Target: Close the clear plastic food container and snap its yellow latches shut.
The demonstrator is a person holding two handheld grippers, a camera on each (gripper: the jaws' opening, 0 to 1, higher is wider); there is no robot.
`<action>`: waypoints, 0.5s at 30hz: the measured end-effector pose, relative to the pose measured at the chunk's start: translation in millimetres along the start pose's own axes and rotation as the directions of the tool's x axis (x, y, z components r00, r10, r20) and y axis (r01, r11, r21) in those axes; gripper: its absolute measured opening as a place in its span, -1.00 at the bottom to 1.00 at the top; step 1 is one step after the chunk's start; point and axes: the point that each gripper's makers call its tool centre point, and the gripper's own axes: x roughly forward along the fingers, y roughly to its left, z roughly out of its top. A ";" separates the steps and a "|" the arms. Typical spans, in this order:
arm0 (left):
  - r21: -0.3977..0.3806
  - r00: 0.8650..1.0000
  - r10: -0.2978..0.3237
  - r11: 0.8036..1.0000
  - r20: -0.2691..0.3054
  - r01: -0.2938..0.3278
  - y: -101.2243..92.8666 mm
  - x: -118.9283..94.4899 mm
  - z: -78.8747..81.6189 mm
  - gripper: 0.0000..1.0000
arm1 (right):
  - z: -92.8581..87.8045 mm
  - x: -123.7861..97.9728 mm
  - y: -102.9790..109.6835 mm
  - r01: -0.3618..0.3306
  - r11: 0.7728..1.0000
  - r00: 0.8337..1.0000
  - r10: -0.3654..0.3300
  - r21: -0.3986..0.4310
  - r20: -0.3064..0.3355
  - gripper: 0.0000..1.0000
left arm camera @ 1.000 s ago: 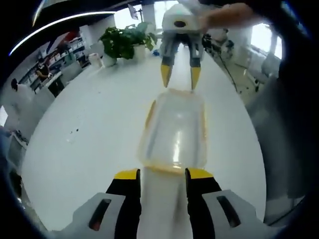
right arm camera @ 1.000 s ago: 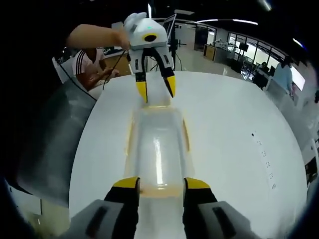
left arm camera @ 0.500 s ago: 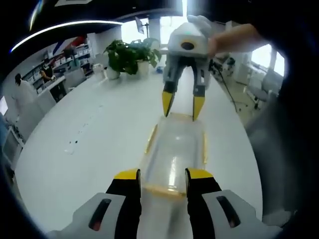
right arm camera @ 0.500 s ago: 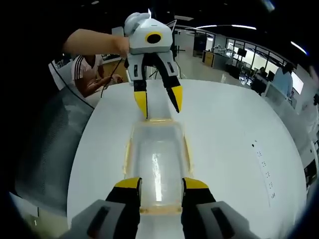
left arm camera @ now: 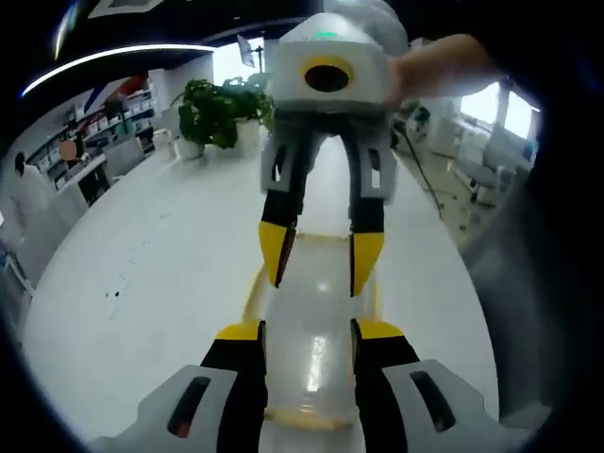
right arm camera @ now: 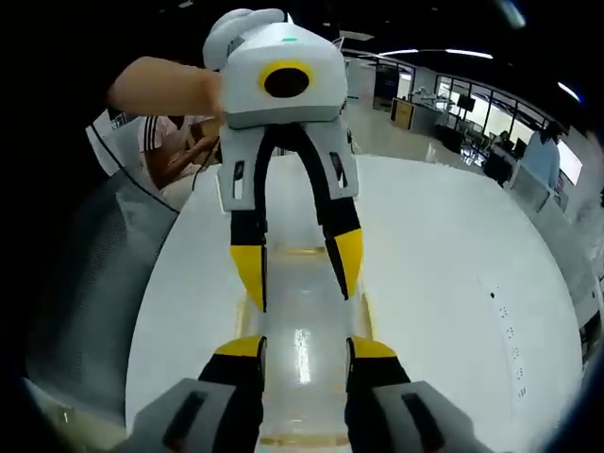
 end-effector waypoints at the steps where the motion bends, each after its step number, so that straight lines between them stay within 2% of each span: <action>1: 0.004 1.000 -0.003 1.000 0.000 0.003 -0.7 1.7 0.0 -0.36 | 0.3 0.1 0.0 -0.003 1.000 1.000 0.003 0.001 0.002 -0.40; 7: 0.006 1.000 -0.009 1.000 0.011 0.009 -1.9 3.3 2.9 -0.38 | -0.9 3.1 -2.1 -0.008 1.000 1.000 0.008 -0.004 -0.004 -0.41; 15: 0.046 1.000 0.002 0.999 -0.010 -0.001 -7.7 15.2 1.8 -0.38 | -0.8 6.5 -12.0 -0.020 1.000 1.000 0.019 -0.011 -0.022 -0.34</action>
